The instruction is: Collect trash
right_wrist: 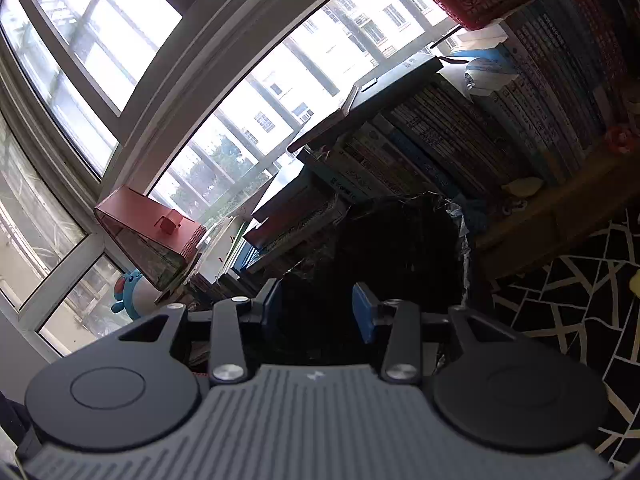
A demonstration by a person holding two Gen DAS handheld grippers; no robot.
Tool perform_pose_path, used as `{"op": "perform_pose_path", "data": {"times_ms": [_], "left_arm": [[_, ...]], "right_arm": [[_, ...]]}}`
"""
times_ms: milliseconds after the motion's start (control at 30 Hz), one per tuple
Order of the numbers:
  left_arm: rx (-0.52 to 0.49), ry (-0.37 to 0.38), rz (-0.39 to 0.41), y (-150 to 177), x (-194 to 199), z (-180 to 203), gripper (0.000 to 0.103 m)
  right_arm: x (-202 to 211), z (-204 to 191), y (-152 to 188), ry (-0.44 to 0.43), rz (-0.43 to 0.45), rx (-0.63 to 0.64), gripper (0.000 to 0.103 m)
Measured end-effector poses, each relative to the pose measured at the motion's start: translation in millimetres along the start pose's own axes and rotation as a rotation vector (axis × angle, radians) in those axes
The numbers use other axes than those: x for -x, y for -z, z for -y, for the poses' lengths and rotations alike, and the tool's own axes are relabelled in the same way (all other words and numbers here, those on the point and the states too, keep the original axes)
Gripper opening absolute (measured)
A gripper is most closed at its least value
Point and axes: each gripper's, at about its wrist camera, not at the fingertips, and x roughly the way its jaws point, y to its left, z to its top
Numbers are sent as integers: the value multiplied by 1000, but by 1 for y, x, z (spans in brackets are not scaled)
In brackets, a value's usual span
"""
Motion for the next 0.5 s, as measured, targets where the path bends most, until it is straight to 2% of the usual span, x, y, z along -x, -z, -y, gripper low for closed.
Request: {"op": "perform_pose_path", "data": {"times_ms": [133, 500], "left_arm": [[-1, 0, 0, 0, 0, 0, 50], [-3, -4, 1, 0, 0, -2, 50]], "right_arm": [[2, 2, -1, 16, 9, -6, 62], [3, 6, -3, 105, 21, 3, 67]]}}
